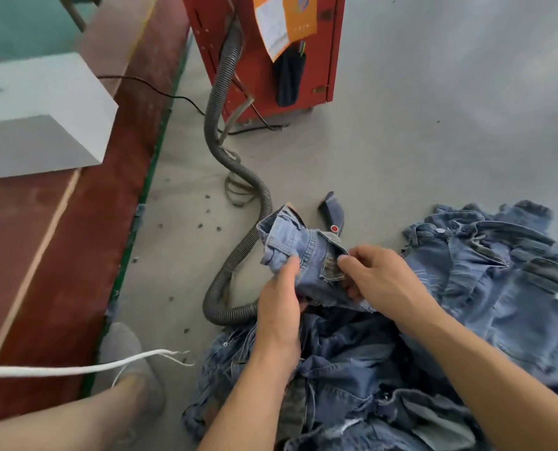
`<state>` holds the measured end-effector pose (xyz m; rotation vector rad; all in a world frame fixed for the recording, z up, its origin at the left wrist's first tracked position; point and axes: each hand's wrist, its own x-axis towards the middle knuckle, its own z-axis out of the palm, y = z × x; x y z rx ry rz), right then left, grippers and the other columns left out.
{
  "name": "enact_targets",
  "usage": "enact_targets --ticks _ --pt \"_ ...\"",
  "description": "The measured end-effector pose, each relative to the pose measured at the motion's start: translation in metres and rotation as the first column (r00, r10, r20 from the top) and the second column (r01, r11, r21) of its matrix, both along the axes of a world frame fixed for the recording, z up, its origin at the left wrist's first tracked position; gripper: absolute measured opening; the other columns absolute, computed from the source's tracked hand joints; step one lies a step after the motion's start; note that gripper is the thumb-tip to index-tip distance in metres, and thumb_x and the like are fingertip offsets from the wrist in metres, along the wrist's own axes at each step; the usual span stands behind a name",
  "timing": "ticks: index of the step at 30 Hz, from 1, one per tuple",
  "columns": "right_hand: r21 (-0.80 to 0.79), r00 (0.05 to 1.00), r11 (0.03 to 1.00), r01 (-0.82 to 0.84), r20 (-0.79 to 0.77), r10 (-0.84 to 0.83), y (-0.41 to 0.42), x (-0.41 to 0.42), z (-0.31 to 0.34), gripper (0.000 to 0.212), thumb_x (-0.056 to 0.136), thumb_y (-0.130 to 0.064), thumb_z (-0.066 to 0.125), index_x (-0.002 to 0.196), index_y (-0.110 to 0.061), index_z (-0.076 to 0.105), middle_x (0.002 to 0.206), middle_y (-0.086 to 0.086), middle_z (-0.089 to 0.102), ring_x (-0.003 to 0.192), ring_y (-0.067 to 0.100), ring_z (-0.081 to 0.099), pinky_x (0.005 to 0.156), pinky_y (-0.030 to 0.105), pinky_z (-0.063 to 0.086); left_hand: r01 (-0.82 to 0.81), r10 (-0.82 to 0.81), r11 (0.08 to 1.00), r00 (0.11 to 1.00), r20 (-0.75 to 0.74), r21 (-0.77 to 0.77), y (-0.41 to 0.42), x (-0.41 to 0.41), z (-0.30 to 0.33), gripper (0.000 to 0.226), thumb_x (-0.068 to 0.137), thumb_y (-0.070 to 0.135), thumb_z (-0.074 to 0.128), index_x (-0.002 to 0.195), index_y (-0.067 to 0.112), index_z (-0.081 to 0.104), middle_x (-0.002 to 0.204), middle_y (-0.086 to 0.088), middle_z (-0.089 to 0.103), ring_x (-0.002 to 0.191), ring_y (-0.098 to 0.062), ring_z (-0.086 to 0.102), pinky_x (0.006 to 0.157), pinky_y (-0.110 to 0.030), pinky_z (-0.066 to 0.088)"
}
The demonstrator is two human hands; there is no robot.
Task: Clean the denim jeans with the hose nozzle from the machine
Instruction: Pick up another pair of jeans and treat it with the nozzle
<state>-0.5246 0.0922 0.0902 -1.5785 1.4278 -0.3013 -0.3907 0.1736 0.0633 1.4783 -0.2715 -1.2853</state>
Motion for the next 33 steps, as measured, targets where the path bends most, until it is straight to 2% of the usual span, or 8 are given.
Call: enact_targets --ticks 4,7,11,14,18,24,29,33 --pt "0.232 0.928 0.958 0.169 0.291 -0.234 0.022 0.003 -0.003 0.028 0.105 -0.016 0.057 0.082 -0.006 0.070 0.068 0.007 0.068 0.063 0.019 0.065 0.063 0.033 0.056 -0.076 0.066 0.996 0.974 -0.215 -0.041 0.029 -0.004 0.001 0.040 0.100 0.048 0.054 0.123 0.024 0.075 0.124 -0.004 0.074 0.114 -0.018 0.070 0.092 -0.035 0.050" --pt "0.466 0.754 0.856 0.224 0.473 -0.455 0.032 0.008 -0.006 0.022 0.103 -0.008 0.054 0.084 -0.008 0.066 0.070 0.007 0.064 0.062 0.019 0.058 0.063 0.032 0.043 -0.130 0.107 0.990 0.936 -0.334 -0.048 0.047 -0.005 0.000 0.054 0.092 0.051 0.056 0.131 0.016 0.070 0.130 -0.011 0.071 0.112 -0.022 0.066 0.093 -0.035 0.048" --pt "0.682 0.635 0.718 0.136 0.497 -0.592 0.042 0.004 -0.013 0.015 0.100 -0.011 0.051 0.092 -0.015 0.063 0.072 0.003 0.058 0.061 0.015 0.051 0.063 0.032 0.034 -0.135 0.103 0.990 0.909 -0.404 -0.049 0.054 -0.004 -0.001 0.054 0.098 0.044 0.051 0.139 0.011 0.064 0.136 -0.014 0.067 0.118 -0.025 0.063 0.103 -0.037 0.045" --pt "0.740 0.707 0.653 0.163 0.374 -0.601 0.042 0.004 -0.016 0.016 0.097 -0.019 0.053 0.084 -0.018 0.062 0.067 0.002 0.055 0.058 0.016 0.048 0.061 0.033 0.033 -0.144 0.116 0.989 0.876 -0.467 -0.024 0.059 -0.006 -0.005 0.052 0.098 0.039 0.052 0.140 0.010 0.063 0.137 -0.017 0.066 0.124 -0.029 0.061 0.106 -0.038 0.044" --pt "0.487 0.939 0.838 0.245 0.097 -0.331 0.037 0.006 -0.012 0.034 0.094 -0.053 0.066 0.089 -0.019 0.071 0.071 0.009 0.062 0.057 0.022 0.056 0.062 0.036 0.049 -0.110 0.092 0.994 0.885 -0.456 -0.014 0.067 -0.011 -0.010 0.049 0.097 0.034 0.052 0.139 0.010 0.063 0.138 -0.016 0.066 0.126 -0.029 0.062 0.103 -0.038 0.048" --pt "0.676 0.886 0.687 0.267 0.108 -0.451 0.029 0.000 -0.015 0.027 0.104 -0.034 0.057 0.084 -0.016 0.056 0.053 0.006 0.055 0.040 0.017 0.045 0.050 0.024 0.028 -0.115 0.093 0.993 0.887 -0.452 -0.021 0.065 -0.010 -0.012 0.046 0.094 0.038 0.056 0.130 0.013 0.069 0.131 -0.013 0.070 0.111 -0.022 0.068 0.095 -0.035 0.049" --pt "0.453 0.952 0.860 0.233 0.076 -0.298 0.030 -0.008 -0.021 0.031 0.101 -0.034 0.069 0.083 -0.009 0.066 0.060 0.008 0.055 0.044 0.014 0.041 0.037 0.020 0.027 -0.180 0.173 0.983 0.841 -0.513 0.037 0.067 -0.012 -0.015 0.053 0.091 0.038 0.059 0.135 0.011 0.066 0.133 -0.016 0.069 0.119 -0.029 0.064 0.101 -0.040 0.050" --pt "0.812 0.635 0.574 0.109 0.388 -0.668 0.030 -0.010 -0.024 0.017 0.107 -0.022 0.054 0.093 -0.014 0.061 0.070 0.000 0.055 0.042 0.006 0.041 0.032 0.017 0.024 -0.248 0.222 0.968 0.791 -0.571 0.033 0.068 -0.007 -0.013 0.051 0.092 0.042 0.060 0.132 0.012 0.069 0.125 -0.016 0.071 0.110 -0.029 0.066 0.102 -0.043 0.049"
